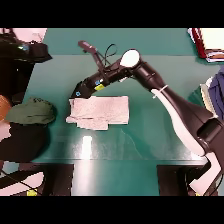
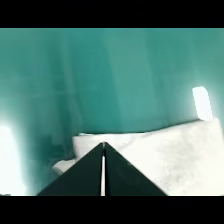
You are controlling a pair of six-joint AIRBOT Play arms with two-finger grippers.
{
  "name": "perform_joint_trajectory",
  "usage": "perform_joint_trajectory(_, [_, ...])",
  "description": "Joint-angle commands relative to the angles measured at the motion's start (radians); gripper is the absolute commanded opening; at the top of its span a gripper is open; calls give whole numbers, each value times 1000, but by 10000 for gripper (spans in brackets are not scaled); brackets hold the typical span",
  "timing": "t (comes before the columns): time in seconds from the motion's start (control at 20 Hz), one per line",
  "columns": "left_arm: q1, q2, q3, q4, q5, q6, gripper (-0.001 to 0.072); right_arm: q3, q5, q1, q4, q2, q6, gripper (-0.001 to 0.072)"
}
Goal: Fold the shirts.
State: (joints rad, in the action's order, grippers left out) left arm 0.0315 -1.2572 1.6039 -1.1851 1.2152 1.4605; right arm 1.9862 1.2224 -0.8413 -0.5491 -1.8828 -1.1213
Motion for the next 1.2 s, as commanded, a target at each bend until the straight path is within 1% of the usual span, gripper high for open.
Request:
perform_joint_trajectory(0.0, [56, 42, 1, -18, 45, -3, 23, 31, 106, 6, -2, -60, -8, 316])
perform_joint_trajectory(0.1, [55, 40, 1, -13, 69, -3, 24, -62, 166, 70, -24, -14, -27, 315])
perform_joint_trajectory(0.3, [55, 40, 1, -12, 82, -2, 23, -333, 182, 225, -221, 146, -81, 307])
perform_joint_trajectory(0.4, [55, 40, 1, -12, 86, -2, 23, -498, 141, 315, -274, 241, -111, 307])
perform_joint_trajectory(0.55, [55, 40, 1, -11, 82, -2, 24, -747, 14, 451, -267, 371, -146, 307])
perform_joint_trajectory(0.6, [55, 40, 1, -11, 82, -2, 24, -830, -37, 488, -253, 407, -147, 309])
perform_joint_trajectory(0.65, [55, 40, 1, -10, 78, -2, 24, -898, -86, 514, -237, 435, -146, 348])
perform_joint_trajectory(0.7, [55, 40, 1, -7, 70, -2, 24, -961, -135, 538, -208, 455, -146, 512])
perform_joint_trajectory(0.75, [55, 40, 1, -3, 58, -2, 24, -1006, -163, 551, -171, 459, -146, 635])
perform_joint_trajectory(0.85, [55, 40, -2, 19, 31, -2, 24, -1059, -177, 550, -87, 435, -139, 631])
perform_joint_trajectory(0.95, [55, 40, -13, 39, 6, -2, 24, -1061, -185, 512, -13, 382, -93, 620])
perform_joint_trajectory(1.05, [55, 40, -13, 42, 5, -2, 24, -1024, -207, 443, 61, 313, -69, 587])
perform_joint_trajectory(1.15, [55, 40, -13, 42, 6, -2, 24, -948, -211, 371, 102, 235, -63, 586])
